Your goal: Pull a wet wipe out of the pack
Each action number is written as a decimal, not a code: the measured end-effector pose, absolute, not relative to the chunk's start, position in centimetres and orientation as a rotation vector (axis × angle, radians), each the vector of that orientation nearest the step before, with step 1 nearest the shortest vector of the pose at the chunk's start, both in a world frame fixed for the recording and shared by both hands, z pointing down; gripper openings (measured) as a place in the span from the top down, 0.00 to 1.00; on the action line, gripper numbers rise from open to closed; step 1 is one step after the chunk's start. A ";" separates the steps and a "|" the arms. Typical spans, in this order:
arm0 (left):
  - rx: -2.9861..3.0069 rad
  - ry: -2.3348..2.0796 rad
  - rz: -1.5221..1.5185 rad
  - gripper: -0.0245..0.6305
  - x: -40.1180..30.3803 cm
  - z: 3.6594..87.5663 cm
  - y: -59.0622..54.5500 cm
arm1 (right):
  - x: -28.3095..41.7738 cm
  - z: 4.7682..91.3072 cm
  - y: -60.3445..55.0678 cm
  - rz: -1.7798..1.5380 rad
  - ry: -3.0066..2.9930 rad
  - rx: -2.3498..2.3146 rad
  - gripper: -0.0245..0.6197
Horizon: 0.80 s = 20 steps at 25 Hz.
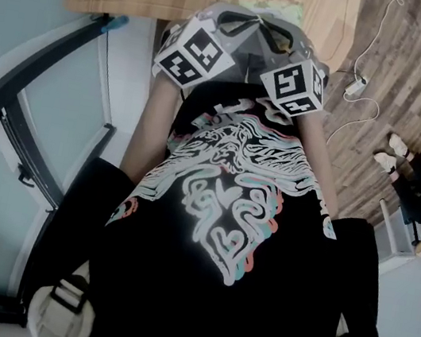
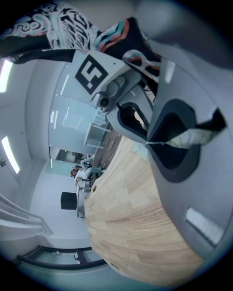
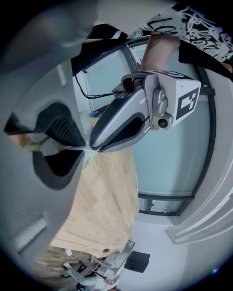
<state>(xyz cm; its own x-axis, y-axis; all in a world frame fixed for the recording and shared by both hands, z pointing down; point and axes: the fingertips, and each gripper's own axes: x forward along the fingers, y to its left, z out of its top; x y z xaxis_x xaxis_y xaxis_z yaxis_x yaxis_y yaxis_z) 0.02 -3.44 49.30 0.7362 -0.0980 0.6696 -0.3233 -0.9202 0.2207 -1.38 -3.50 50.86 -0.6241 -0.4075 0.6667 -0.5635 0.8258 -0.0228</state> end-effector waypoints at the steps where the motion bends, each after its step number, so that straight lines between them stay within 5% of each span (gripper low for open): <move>1: 2.617 -0.328 0.982 0.97 0.0 49.2 -3.5 | -1.4 50.9 -3.6 0.301 -2.333 0.711 0.92; 20: 2.620 -0.399 0.983 0.97 -1.6 47.9 -4.1 | -1.5 51.3 -3.3 0.320 -2.336 0.704 0.92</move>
